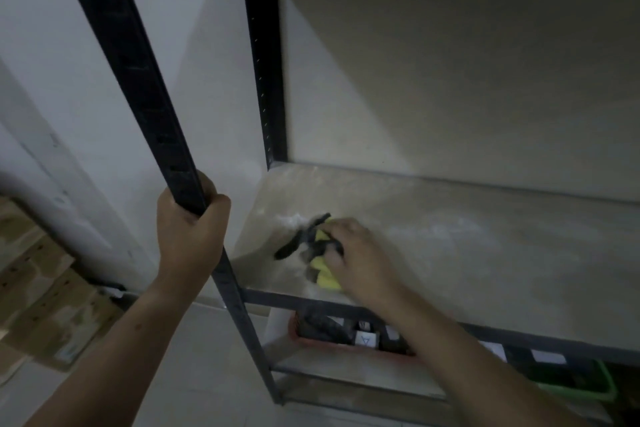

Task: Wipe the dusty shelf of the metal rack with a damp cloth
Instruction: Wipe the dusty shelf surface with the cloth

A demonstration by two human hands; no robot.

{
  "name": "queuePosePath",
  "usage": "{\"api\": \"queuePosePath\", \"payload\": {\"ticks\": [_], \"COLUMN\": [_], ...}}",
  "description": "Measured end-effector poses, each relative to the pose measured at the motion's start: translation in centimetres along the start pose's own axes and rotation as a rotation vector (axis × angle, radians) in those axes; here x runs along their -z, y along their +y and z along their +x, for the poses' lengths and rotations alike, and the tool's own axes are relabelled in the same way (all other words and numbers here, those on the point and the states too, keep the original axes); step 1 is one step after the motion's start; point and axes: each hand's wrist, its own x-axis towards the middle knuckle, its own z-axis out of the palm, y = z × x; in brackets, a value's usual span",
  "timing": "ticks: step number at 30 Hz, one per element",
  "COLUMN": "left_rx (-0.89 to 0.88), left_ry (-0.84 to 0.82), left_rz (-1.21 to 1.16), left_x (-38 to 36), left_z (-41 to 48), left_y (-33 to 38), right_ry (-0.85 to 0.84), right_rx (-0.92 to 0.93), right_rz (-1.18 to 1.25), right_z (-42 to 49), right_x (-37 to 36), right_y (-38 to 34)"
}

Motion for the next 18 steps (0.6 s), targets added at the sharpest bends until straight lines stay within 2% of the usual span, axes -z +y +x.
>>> {"api": "queuePosePath", "payload": {"ticks": [2, 5, 6, 7, 8, 9, 12, 14, 18], "left_rx": [-0.01, -0.014, -0.013, -0.01, -0.006, 0.003, 0.041, 0.054, 0.071], "left_ry": [-0.005, -0.01, -0.009, -0.011, -0.013, -0.012, 0.013, 0.002, -0.015], "left_rz": [-0.001, -0.006, -0.006, -0.004, 0.002, 0.006, 0.012, 0.025, 0.037], "left_x": [0.0, -0.1, -0.1, 0.0, 0.1, 0.1, 0.3, 0.3, 0.3], "left_z": [0.0, 0.0, 0.0, 0.1, 0.1, 0.1, 0.2, 0.1, 0.0], "left_y": [0.1, 0.1, 0.1, 0.0, -0.1, -0.2, -0.1, 0.1, 0.4], "right_ry": [0.142, 0.345, 0.342, 0.256, 0.157, 0.134, 0.216, 0.191, 0.255], "right_rx": [-0.053, -0.287, -0.371, -0.417, -0.472, -0.522, -0.453, -0.369, -0.192], "right_rz": [-0.017, -0.359, -0.451, -0.522, -0.533, -0.525, -0.536, -0.481, -0.369], "right_z": [-0.3, -2.6, -3.4, -4.2, -4.4, -4.5, -3.2, -1.3, 2.3], "right_x": [4.0, 11.2, 12.7, 13.7, 14.0, 13.6, 9.8, 6.7, -0.9], "right_y": [3.4, 11.2, 13.8, 15.6, 16.8, 17.1, 15.9, 13.0, 3.6]}}
